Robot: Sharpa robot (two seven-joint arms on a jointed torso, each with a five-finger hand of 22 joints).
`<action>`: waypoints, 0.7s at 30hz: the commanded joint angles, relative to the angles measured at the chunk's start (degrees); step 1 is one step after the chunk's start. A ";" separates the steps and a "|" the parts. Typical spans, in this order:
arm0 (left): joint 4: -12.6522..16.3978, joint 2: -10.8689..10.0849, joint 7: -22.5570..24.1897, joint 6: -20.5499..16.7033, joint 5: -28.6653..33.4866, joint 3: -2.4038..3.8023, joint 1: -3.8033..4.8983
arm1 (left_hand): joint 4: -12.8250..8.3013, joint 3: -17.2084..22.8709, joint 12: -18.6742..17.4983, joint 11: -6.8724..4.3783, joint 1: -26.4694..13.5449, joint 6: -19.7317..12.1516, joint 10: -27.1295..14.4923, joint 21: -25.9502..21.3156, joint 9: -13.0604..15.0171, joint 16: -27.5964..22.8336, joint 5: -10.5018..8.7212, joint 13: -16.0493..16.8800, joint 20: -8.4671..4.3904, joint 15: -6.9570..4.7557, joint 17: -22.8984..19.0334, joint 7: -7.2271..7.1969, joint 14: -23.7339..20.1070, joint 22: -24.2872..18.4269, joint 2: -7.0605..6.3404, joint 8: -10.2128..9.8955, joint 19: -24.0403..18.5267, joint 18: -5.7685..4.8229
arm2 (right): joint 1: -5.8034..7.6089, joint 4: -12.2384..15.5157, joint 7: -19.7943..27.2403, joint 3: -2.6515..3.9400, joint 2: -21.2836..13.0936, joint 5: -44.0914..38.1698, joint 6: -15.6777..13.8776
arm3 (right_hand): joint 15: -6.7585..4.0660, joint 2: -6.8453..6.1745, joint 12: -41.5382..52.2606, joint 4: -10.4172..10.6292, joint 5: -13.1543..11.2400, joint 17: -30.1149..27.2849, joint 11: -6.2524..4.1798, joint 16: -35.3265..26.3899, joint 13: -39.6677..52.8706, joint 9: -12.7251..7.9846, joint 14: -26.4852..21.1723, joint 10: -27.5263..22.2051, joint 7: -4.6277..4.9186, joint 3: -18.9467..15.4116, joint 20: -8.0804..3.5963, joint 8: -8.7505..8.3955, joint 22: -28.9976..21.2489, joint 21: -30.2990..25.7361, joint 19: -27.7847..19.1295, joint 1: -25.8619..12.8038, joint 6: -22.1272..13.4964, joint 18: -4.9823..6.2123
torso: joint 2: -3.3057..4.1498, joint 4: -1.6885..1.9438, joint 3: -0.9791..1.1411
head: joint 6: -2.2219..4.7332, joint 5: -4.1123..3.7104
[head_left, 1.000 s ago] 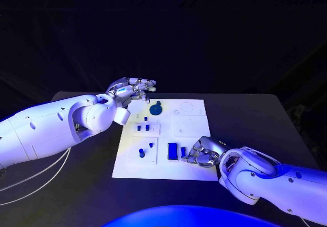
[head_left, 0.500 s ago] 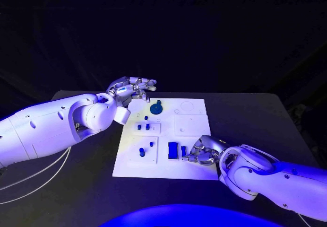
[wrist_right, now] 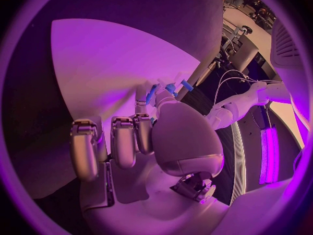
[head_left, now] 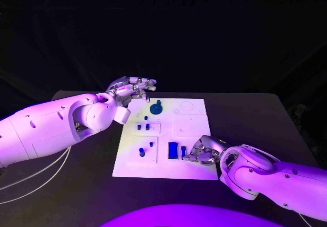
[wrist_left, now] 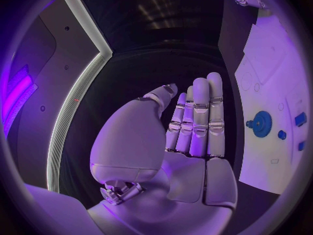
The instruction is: Assemble the parts on the task board
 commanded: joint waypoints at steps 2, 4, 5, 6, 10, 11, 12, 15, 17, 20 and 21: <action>0.17 -0.27 0.57 0.90 -0.02 0.03 0.03 | 0.08 -0.02 0.20 0.07 0.35 -0.30 -0.47 -0.27 -0.02 0.23 0.12 -0.03 -0.03 0.03 -0.07 0.03 -0.24 -0.07 0.29 0.33 0.44 0.33 | 0.17 0.85 11.82 0.02 -1.15 10.22 -11.17 | 0.00 -0.20 -1.46 0.11 1.44 7.67 0.15 -0.86 9.23 0.01 4.47 2.09 0.31 -1.02 -0.02 -0.29 15.06 0.24 5.85 -0.71 -1.13 -0.36 | -0.15 -0.01 -0.10 | 0.49 -0.17; -0.08 -0.28 0.66 0.82 0.03 0.00 0.02 | 0.08 -0.02 0.20 0.07 0.35 -0.30 -0.47 -0.27 -0.02 0.23 0.12 -0.03 -0.03 0.03 -0.07 0.03 -0.24 -0.07 0.29 0.33 0.44 0.33 | 0.62 1.06 16.83 0.02 -1.85 15.87 -12.52 | 0.26 -0.35 -2.89 0.42 1.58 6.62 0.49 -1.55 8.51 -0.17 4.22 1.45 0.70 -1.69 0.15 -0.78 14.46 -1.13 5.36 -1.03 -2.05 -0.04 | -0.36 0.13 -0.16 | 0.47 -0.20; -0.19 -0.25 0.73 0.81 0.10 -0.06 0.01 | 0.08 -0.02 0.20 0.07 0.35 -0.30 -0.47 -0.27 -0.02 0.23 0.12 -0.03 -0.03 0.03 -0.07 0.03 -0.24 -0.07 0.29 0.33 0.44 0.33 | 1.00 1.01 19.65 0.02 -2.15 19.56 -12.45 | 0.50 -0.17 -4.59 0.57 1.95 5.57 0.80 -2.26 7.64 -0.38 3.95 0.65 1.06 -1.97 0.34 -1.30 13.67 -2.95 4.69 -0.99 -2.92 0.37 | -0.46 0.15 -0.20 | 0.50 -0.26; -0.26 -0.22 0.81 0.79 0.18 -0.16 0.00 | 0.08 -0.05 0.21 0.08 0.34 -0.33 -0.49 -0.28 -0.02 0.23 0.11 -0.03 -0.02 0.03 -0.08 0.04 -0.25 -0.08 0.25 0.33 0.44 0.32 | 1.46 0.83 22.46 0.02 -2.41 23.69 -11.94 | 0.84 0.14 -7.41 0.66 2.66 3.84 1.22 -3.46 6.19 -0.67 3.48 -0.70 1.53 -2.19 0.61 -1.95 12.41 -5.83 3.63 -0.70 -3.94 1.00 | -0.63 0.13 -0.28 | 0.62 -0.30; -0.18 -0.12 1.75 0.66 0.92 -0.48 -0.10 | 0.09 -0.13 0.22 0.16 0.31 -0.65 -0.70 -0.34 -0.09 0.23 0.09 -0.08 0.00 0.07 -0.13 0.13 -0.29 -0.13 0.11 0.22 0.46 0.31 | 3.73 -0.64 29.97 0.02 -3.21 38.43 -8.41 | 2.47 1.56 -22.06 0.43 4.25 -6.24 3.07 -11.25 -1.57 -2.04 0.03 -8.64 3.52 -2.76 1.99 -4.63 5.76 -20.80 -2.31 1.46 -7.87 3.95 | -1.29 -0.05 -0.70 | 1.15 -0.56; -0.19 -0.07 2.27 0.71 1.40 -0.53 -0.14 | 0.08 -0.14 0.23 0.19 0.34 -0.91 -0.83 -0.38 -0.14 0.24 0.09 -0.11 0.01 0.10 -0.16 0.16 -0.32 -0.15 0.08 0.12 0.47 0.31 | 4.39 -1.22 31.41 0.02 -3.42 41.49 -7.26 | 2.85 2.18 -26.18 0.12 4.73 -9.70 3.42 -14.25 -4.00 -2.55 -1.25 -11.04 4.02 -2.73 2.42 -5.24 3.65 -25.20 -4.03 2.50 -8.50 4.74 | -1.53 -0.07 -0.85 | 1.41 -0.58; -0.31 0.00 3.06 0.87 2.09 -0.59 -0.20 | 0.07 -0.13 0.25 0.12 0.40 -1.36 -1.00 -0.45 -0.21 0.24 0.07 -0.15 0.03 0.09 -0.21 -0.09 -0.36 -0.20 0.08 -0.05 0.48 0.31 | 5.37 -2.25 33.15 0.02 -3.60 44.78 -6.00 | 3.22 2.99 -31.05 -0.07 5.02 -13.73 3.67 -17.97 -7.19 -3.32 -2.53 -13.70 4.34 -2.86 2.88 -5.76 0.90 -30.64 -5.93 3.55 -8.59 5.70 | -1.87 -0.05 -1.05 | 1.82 -0.51; -0.70 0.09 4.31 1.01 3.30 -0.71 -0.33 | 0.23 -0.17 0.29 -0.06 0.28 -1.07 -1.06 -0.58 -0.13 0.19 0.04 -0.24 0.02 0.02 -0.29 -0.45 -0.50 -0.27 0.19 0.17 0.42 0.33 | 7.15 -4.99 35.79 0.02 -3.37 49.80 -4.34 | 3.43 3.49 -40.97 -0.46 4.21 -21.55 4.01 -25.66 -13.83 -4.50 -5.22 -19.26 4.49 -3.18 3.27 -6.31 -5.02 -41.87 -9.78 5.19 -8.44 7.44 | -2.73 -0.06 -1.32 | 2.24 -0.34; -0.98 0.14 5.07 0.74 3.98 -0.77 -0.38 | 0.53 -0.24 -0.06 -0.09 0.01 -0.01 -1.09 -0.95 0.07 -0.16 0.07 -0.68 0.03 -0.01 -0.56 -0.53 -1.01 -0.47 0.26 0.78 0.14 0.33 | 8.23 -7.46 37.39 0.02 -2.85 52.98 -3.17 | 3.75 3.51 -45.29 -0.79 3.61 -29.73 4.25 -34.11 -17.36 -5.37 -8.39 -21.96 4.72 -3.43 3.61 -6.74 -11.36 -53.47 -13.99 6.41 -8.67 9.09 | -3.25 -0.04 -1.50 | 3.00 -0.23; -1.54 0.39 6.46 -0.23 4.96 -0.84 -0.43 | 0.81 -0.08 -1.40 0.07 -0.07 1.01 -0.51 -3.92 0.08 -4.19 0.10 -1.95 0.43 0.50 -2.62 -0.44 -5.17 -1.96 -0.04 1.10 -2.88 0.24 | 9.63 -12.19 39.37 0.03 -1.46 57.32 0.30 | 4.95 3.91 -50.29 -1.15 1.27 -37.80 5.37 -45.13 -22.38 -7.10 -13.84 -25.77 5.20 -3.11 4.74 -7.99 -18.70 -65.02 -19.03 8.41 -10.28 9.95 | -4.12 -0.02 -1.82 | 3.86 -0.33; -1.78 0.49 6.98 -0.75 5.43 -0.86 -0.44 | 0.90 0.05 -2.00 0.25 -0.04 1.08 -0.29 -5.50 0.00 -6.36 0.10 -2.48 0.72 0.79 -3.75 -0.41 -6.83 -2.78 -0.11 0.99 -4.38 0.19 | 10.06 -13.98 39.97 0.03 -0.87 59.00 1.45 | 5.74 3.84 -53.03 -1.00 1.06 -38.95 6.17 -48.01 -24.86 -7.86 -16.77 -28.11 5.55 -3.14 5.49 -8.76 -20.49 -67.53 -21.17 8.72 -11.39 9.65 | -4.38 -0.03 -1.90 | 4.48 -0.38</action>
